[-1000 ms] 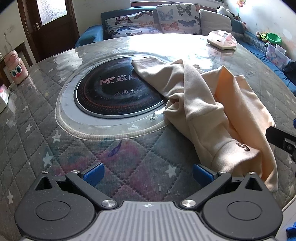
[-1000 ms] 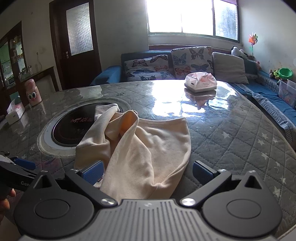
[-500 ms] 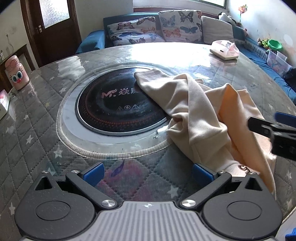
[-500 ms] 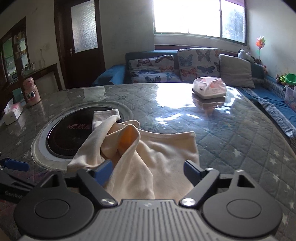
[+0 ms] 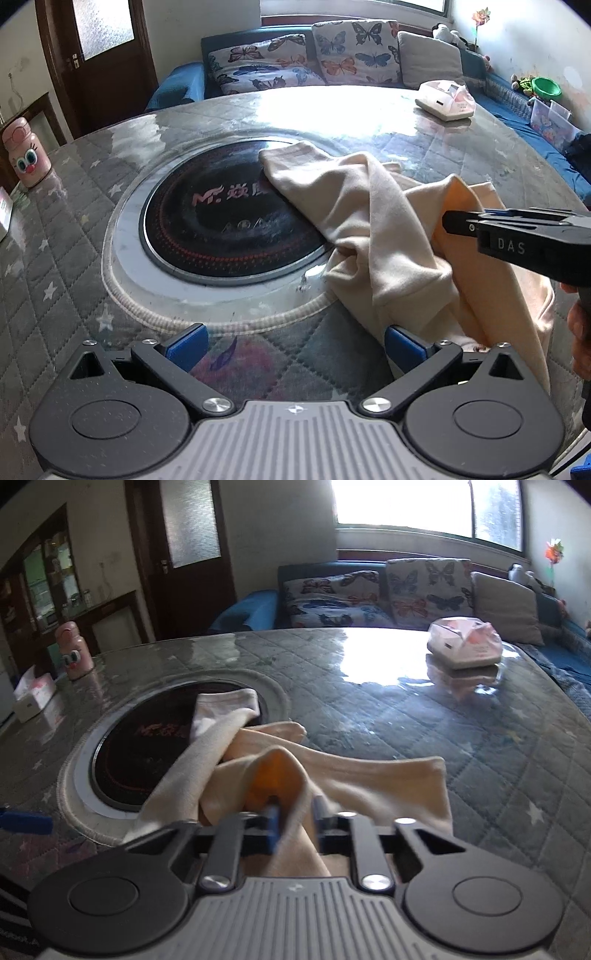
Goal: Fold clothes
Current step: 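Grasp the cream sweatshirt with the right gripper and lift it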
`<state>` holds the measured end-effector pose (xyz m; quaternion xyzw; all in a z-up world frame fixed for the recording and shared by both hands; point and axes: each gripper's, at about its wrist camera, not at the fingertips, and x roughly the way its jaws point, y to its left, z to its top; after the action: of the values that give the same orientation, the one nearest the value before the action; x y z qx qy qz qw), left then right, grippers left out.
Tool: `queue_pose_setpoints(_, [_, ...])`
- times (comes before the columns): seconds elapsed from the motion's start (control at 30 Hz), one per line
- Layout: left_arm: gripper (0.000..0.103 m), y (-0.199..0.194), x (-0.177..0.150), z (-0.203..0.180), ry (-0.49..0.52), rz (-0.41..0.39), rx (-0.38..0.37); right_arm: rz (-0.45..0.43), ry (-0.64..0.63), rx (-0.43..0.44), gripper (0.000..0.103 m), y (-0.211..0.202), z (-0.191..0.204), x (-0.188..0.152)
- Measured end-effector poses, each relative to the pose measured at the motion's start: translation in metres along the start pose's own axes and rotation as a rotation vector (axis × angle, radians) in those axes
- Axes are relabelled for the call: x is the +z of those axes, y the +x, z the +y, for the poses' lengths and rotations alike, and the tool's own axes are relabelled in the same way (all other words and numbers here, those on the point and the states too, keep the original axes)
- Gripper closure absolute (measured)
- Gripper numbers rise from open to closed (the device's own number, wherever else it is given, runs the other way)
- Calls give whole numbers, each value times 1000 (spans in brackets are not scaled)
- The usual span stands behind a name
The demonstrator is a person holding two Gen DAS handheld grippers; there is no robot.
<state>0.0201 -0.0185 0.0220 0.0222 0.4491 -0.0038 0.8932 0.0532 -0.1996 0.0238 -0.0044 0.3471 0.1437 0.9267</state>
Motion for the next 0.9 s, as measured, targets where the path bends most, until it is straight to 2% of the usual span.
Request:
queue_pose_setpoints(0.1, [0, 0, 7, -4, 8, -19, -9, -43, 2, -26, 100, -12, -7, 2])
queue_pose_setpoints(0.4, [0, 8, 21, -25, 63, -35, -60, -185, 105, -227, 100, -77, -56, -12])
queue_pose_setpoints(0.5, [0, 12, 24, -33, 80, -41, -73, -186, 181, -339, 100, -96, -80, -26])
queue_pose_setpoints(0.63, [0, 12, 28, -40, 79, -67, -88, -136, 255, -436, 100, -112, -103, -53])
queue_pose_setpoints(0.73, [1, 10, 31, -41, 76, -90, -114, -90, 289, -462, 90, -120, -111, -71])
queue_pose_setpoints(0.77, [2, 9, 33, -42, 76, -95, -120, -88, 295, -469, 79, -124, -112, -75])
queue_pose_setpoints(0.83, [6, 10, 37, -45, 76, -104, -137, -92, 306, -489, 64, -132, -111, -83])
queue_pose_setpoints(0.9, [8, 10, 41, -48, 75, -113, -153, -107, 308, -472, 63, -137, -108, -84])
